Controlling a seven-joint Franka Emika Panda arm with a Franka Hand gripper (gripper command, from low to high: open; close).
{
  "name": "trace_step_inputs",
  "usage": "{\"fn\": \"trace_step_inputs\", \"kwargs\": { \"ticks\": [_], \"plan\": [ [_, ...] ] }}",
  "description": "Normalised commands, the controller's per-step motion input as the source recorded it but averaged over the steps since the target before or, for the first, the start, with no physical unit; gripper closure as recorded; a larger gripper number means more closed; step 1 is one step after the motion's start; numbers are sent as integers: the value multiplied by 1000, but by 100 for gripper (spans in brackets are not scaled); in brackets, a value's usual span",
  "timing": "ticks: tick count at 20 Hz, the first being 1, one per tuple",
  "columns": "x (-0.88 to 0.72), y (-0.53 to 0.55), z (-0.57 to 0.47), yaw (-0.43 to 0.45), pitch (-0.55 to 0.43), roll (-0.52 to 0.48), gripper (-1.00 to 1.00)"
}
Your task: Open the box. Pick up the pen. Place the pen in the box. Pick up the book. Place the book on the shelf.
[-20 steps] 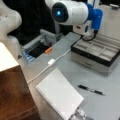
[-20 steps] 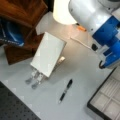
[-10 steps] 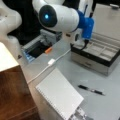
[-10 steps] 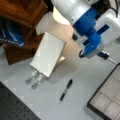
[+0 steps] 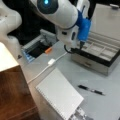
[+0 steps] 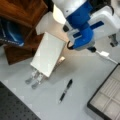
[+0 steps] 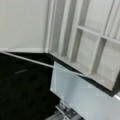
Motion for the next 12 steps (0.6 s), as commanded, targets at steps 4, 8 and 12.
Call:
{"fn": "trace_step_inputs", "kwargs": {
  "ticks": [4, 8, 12],
  "plan": [
    [206, -107, 54, 224, 14, -678, -100],
    [215, -9, 7, 228, -95, -680, -100],
    [242, -1, -16, 330, -185, -623, -100]
  ]
}}
